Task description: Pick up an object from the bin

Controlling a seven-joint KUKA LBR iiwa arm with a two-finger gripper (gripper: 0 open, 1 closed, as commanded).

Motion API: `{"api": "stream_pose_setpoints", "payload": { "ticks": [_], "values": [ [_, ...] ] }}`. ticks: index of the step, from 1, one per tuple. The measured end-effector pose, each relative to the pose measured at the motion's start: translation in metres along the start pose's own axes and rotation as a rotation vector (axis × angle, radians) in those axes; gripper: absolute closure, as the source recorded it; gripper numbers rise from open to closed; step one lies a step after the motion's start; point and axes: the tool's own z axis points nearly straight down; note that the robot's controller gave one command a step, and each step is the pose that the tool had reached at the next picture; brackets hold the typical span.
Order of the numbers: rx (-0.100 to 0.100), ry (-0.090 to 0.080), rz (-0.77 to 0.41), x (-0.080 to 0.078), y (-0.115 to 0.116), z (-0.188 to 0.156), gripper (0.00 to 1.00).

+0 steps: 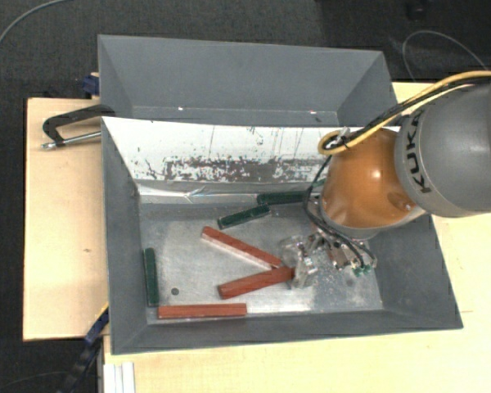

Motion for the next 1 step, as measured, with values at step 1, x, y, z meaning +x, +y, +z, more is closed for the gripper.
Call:
{"api": "stream_pose_setpoints", "payload": {
  "ticks": [1],
  "values": [
    [0.005,-0.014,-0.137,-0.0045,0.0028,-0.1482,1.0]
  ]
}}
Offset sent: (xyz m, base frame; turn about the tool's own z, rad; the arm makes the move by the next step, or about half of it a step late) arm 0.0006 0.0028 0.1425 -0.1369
